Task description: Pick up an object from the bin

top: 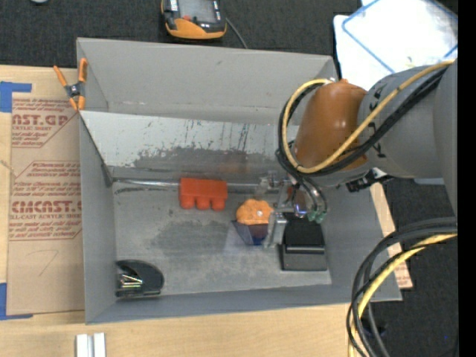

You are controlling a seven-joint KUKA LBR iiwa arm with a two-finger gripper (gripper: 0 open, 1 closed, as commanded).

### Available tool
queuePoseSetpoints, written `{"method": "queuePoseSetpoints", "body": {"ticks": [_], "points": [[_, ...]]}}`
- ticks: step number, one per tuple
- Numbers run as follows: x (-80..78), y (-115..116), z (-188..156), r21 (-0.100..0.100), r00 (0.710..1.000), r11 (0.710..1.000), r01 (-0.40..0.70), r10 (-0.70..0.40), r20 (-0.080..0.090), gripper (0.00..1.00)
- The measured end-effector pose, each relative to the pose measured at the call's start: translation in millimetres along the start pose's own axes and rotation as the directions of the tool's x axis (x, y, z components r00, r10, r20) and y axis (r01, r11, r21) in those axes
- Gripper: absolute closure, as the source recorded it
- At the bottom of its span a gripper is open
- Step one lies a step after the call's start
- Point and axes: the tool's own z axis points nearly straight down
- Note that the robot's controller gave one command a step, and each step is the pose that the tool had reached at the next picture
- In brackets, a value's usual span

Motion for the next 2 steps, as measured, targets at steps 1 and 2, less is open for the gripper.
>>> {"method": "queuePoseSetpoints", "body": {"ticks": [1,2], "points": [[-0.1,1.0,62.4,-0.001,1.000,1.000,-0.031,0.031,0.001,0.00],[-1.0,6.0,55.4,0.000,1.000,1.000,-0.017,0.017,-0.001,0.00]]}}
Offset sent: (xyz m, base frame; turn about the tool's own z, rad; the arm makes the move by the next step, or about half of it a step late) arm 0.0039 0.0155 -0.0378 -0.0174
